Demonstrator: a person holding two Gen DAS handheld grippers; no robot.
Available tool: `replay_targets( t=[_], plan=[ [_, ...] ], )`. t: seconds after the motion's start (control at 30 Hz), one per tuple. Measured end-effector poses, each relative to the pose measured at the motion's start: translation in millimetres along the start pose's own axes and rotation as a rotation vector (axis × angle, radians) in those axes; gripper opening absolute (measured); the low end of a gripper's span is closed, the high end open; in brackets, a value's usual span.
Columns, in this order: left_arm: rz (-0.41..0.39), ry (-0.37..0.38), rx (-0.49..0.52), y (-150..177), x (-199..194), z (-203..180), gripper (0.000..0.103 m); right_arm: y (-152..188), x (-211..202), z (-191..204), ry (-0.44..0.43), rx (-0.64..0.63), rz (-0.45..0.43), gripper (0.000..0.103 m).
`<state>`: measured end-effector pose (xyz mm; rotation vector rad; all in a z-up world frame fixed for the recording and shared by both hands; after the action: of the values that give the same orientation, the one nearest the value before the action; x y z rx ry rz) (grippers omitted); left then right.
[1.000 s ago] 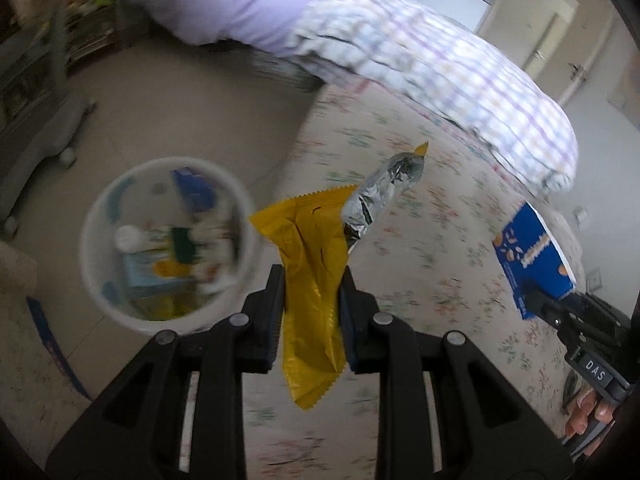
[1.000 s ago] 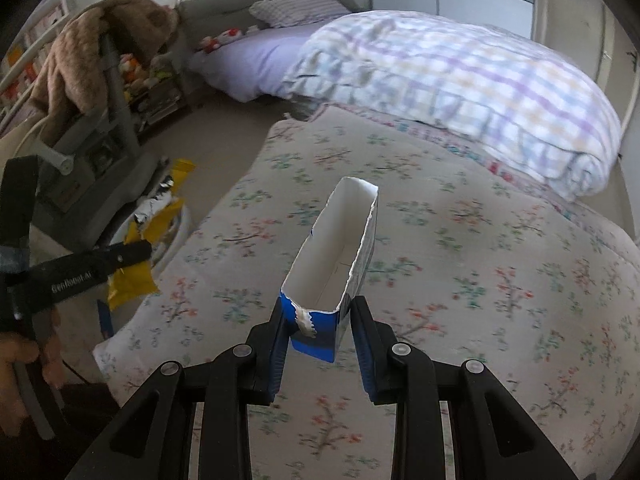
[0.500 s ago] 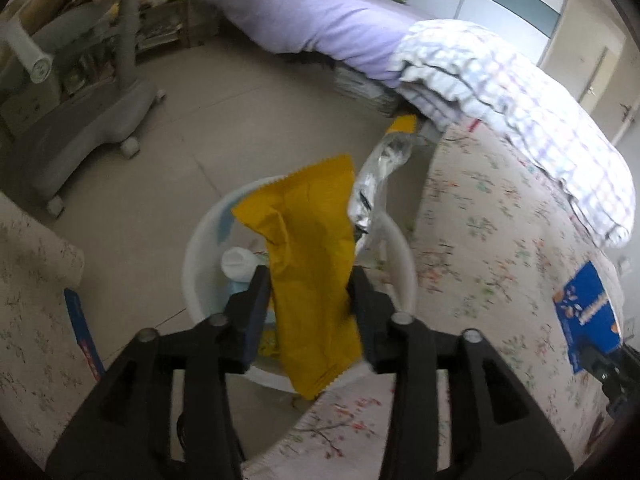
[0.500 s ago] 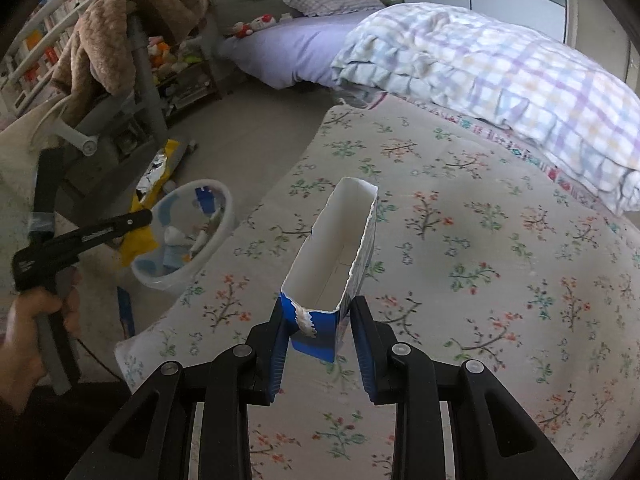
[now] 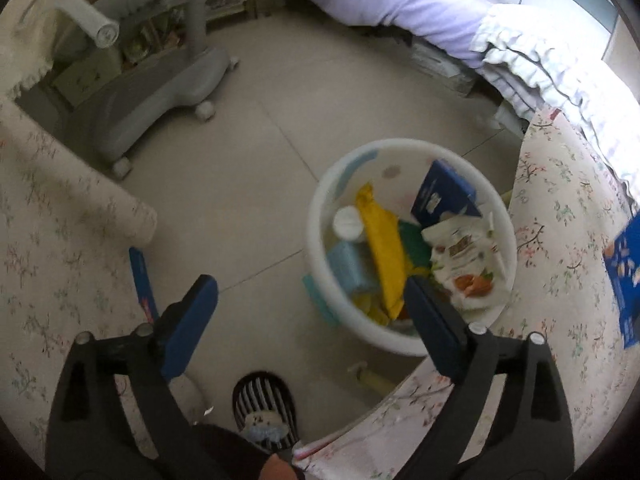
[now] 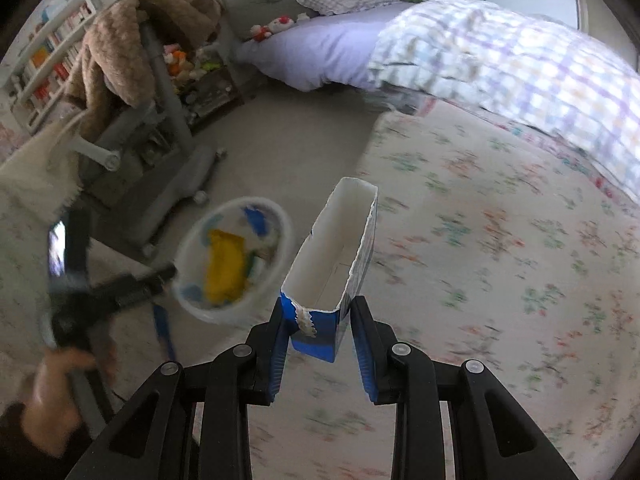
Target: Collect trash
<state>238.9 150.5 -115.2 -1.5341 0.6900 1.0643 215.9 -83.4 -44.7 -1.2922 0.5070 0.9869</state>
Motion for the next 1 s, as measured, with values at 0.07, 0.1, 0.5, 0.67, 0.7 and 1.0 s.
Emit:
replay_targets(
  t=[0.07,0.1,0.5,0.67,0.7,1.0],
  plan=[
    [0.006,-0.004,-0.005,3,-2,9,0.099,-8,5,19,-0.022,-0.016,-0.008,0.031],
    [0.008,-0.005,-0.007,4,-2,12,0.099,-12,9,28,-0.035,-0.02,-0.01,0.031],
    [0.021,0.013,-0.037,7,-6,41,0.1,-26,82,85,-0.188,0.001,0.039,0.032],
    [0.016,0.0,-0.022,8,-9,41,0.102,-35,86,85,-0.212,0.0,0.002,0.075],
    [0.015,0.004,-0.021,8,-10,40,0.102,-36,84,80,-0.2,0.018,-0.014,0.08],
    [0.023,0.07,0.011,28,-32,13,0.102,-18,42,42,-0.078,0.072,-0.017,0.08]
  ],
)
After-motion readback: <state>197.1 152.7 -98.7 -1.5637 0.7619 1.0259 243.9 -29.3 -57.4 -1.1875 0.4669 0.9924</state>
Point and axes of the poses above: each gripper's, at about its wrist camera, not at the fingertips, and x roughly the way its jaws point, z to its left, y to its underside, the point moved 10 cm from there along x, roughly the way its jaws point, and after that the axes turned 3 degrees about -x, right-handed, at the moved point
